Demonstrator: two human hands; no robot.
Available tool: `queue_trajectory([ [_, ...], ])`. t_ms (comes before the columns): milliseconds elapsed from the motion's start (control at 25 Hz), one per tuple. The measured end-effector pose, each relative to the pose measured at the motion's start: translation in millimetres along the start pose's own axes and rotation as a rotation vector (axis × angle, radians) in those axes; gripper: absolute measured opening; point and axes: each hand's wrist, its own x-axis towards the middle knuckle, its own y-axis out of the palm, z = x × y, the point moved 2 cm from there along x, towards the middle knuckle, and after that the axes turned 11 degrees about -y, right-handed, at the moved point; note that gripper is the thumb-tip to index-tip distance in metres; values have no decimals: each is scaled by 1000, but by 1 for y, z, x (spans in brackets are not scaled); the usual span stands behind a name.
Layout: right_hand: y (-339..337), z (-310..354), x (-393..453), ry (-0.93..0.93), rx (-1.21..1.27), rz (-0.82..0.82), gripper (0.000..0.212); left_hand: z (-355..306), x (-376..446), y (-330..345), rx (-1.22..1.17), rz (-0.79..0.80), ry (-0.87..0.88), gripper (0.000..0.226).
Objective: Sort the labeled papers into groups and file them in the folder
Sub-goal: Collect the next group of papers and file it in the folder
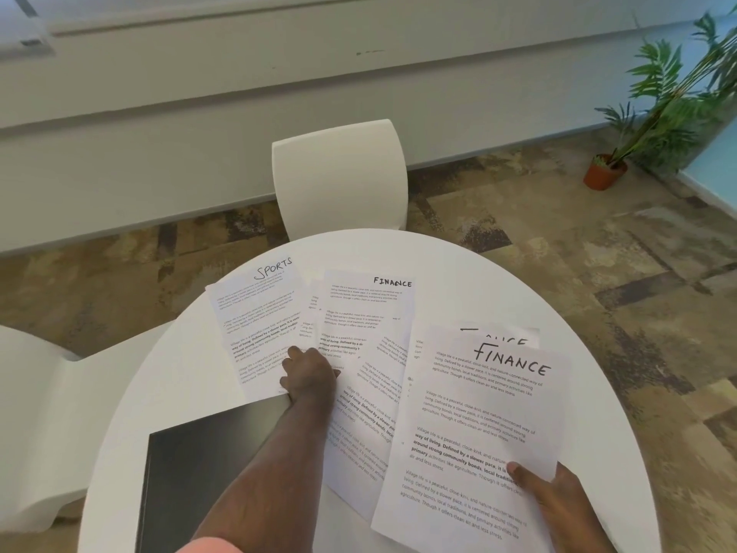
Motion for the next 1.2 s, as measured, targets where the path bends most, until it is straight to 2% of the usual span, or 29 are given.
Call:
queue_trajectory([
  [160,-2,-1,-2,9,-20,9,20,2,1,0,-108,24,9,49],
  [400,-3,1,-4,-2,-47,35,21,5,7,-1,-200,86,-36,50],
  [560,1,-3,-6,-15,-65,78,22,8,12,1,-428,128,-2,54],
  [760,9,-17,-4,29,-75,80,24,12,0,-59,-711,25,229,50],
  [1000,22,-24,-8,117,31,35,29,39,-48,-175,-1073,-222,459,43],
  [1040,24,-21,-9,113,74,24,28,49,-56,-187,-1179,-215,479,45],
  [1120,30,-16,-12,107,160,26,29,67,-71,-191,-1359,-97,478,52],
  [1200,38,-9,-14,88,204,61,35,75,-90,-166,-1371,68,443,56],
])
